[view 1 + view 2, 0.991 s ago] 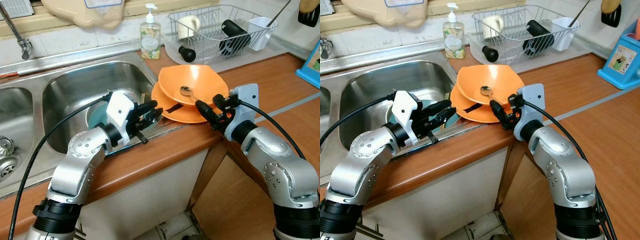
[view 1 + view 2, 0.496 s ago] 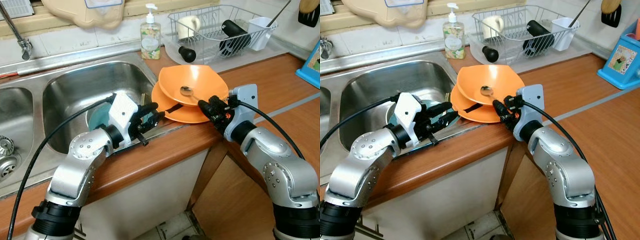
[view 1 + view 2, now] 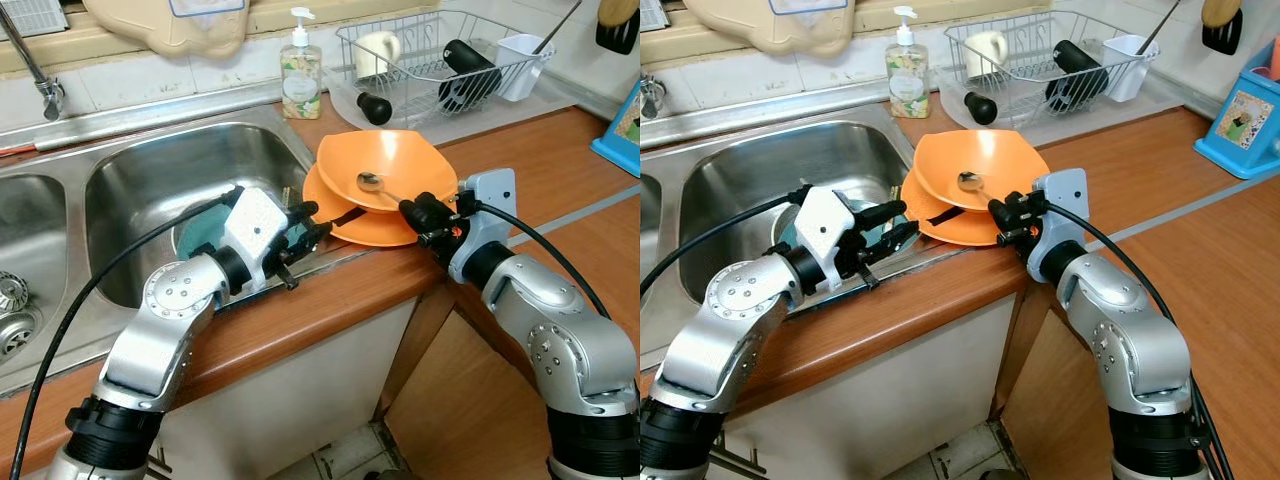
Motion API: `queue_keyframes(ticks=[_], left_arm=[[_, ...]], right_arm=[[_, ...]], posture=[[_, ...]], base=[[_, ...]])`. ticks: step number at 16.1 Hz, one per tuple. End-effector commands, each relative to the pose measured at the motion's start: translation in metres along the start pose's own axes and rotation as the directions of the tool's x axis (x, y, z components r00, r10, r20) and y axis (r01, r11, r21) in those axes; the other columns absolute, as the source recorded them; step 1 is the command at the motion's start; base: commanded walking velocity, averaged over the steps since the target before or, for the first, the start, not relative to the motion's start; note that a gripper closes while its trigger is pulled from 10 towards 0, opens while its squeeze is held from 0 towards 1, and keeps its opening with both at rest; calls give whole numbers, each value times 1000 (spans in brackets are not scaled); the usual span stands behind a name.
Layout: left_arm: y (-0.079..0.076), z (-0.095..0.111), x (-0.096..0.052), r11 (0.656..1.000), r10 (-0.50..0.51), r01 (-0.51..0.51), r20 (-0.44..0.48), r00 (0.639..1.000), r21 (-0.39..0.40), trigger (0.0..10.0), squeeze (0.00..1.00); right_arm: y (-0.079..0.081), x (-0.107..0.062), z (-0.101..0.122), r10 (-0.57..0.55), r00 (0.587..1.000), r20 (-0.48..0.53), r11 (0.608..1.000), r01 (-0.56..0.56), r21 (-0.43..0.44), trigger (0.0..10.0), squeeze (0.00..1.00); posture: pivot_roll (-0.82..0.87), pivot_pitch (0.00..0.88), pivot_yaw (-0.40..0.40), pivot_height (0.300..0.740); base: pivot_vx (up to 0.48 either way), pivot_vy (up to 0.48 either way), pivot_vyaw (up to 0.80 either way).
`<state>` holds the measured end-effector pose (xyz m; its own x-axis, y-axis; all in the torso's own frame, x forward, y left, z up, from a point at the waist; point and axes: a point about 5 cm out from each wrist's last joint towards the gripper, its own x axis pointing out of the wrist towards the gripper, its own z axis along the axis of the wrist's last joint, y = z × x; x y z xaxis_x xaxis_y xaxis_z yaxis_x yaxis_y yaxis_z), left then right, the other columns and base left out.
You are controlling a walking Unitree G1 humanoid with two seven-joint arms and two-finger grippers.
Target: Kitchen organization
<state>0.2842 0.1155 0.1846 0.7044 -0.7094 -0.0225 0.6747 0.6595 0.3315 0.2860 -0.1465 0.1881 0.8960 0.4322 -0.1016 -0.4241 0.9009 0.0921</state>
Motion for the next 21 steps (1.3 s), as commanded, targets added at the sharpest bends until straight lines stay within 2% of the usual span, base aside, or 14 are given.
queue_keyframes(ticks=[1,2,4,6,8,11,12,13,15,16,17,19,20,21], left_arm=[[4,6,3,995,9,-10,5,1000,99,10000,0],[7,10,6,984,20,-23,17,1000,178,10000,0],[11,22,10,962,28,-44,62,998,269,10000,0],[14,27,12,924,20,-46,72,997,379,10000,0],[18,33,15,904,38,-82,111,993,420,10000,0],[20,31,17,874,24,-66,93,995,481,10000,0],[18,24,18,855,-8,-21,54,999,519,9059,0],[18,22,18,850,-10,-17,49,999,526,5412,0],[19,21,19,842,-21,-4,41,999,539,275,0],[20,20,19,833,-24,4,30,999,553,1255,0],[22,18,20,825,-18,1,26,999,565,2667,0],[25,18,23,813,-10,-8,29,1000,582,2627,0],[25,18,24,812,-12,-8,29,1000,584,1490,0],[25,18,25,810,-15,-5,29,999,586,824,0]], right_arm=[[-1,-1,12,15,999,50,1000,-15,0,0,0],[2,-2,21,47,996,83,999,-47,-3,0,0],[11,-3,37,128,982,139,992,-127,-14,0,0],[21,-6,46,219,963,160,976,-216,-32,0,0],[34,-10,43,329,938,108,944,-323,-70,0,0],[42,-11,40,376,923,86,926,-371,-68,0,0],[45,-11,41,395,915,85,918,-391,-66,0,0],[46,-12,41,402,912,83,915,-398,-67,0,0],[48,-12,41,416,906,78,909,-412,-69,0,0],[50,-12,40,426,902,71,904,-421,-70,0,0],[52,-13,39,439,896,59,897,-435,-74,0,0],[57,-16,36,478,878,27,877,-475,-77,0,0],[58,-16,35,483,875,23,874,-480,-78,0,0],[58,-16,35,480,877,24,875,-477,-78,0,0]], posture=[[-130,0,28,740],[-131,0,28,740],[-132,0,31,740],[-133,0,32,740],[-135,0,33,740],[-131,0,30,740],[-133,0,31,740],[-133,0,31,740],[-131,0,31,740],[-131,0,31,740],[-133,0,32,740],[-134,0,32,740],[-133,0,32,740],[-133,0,32,740]], base=[[0,0,0],[0,0,0],[0,0,0],[0,0,0],[0,0,0],[0,0,0],[0,0,0],[0,0,0],[0,0,0],[0,0,0],[0,0,0],[0,0,0],[0,0,0],[0,0,0]])
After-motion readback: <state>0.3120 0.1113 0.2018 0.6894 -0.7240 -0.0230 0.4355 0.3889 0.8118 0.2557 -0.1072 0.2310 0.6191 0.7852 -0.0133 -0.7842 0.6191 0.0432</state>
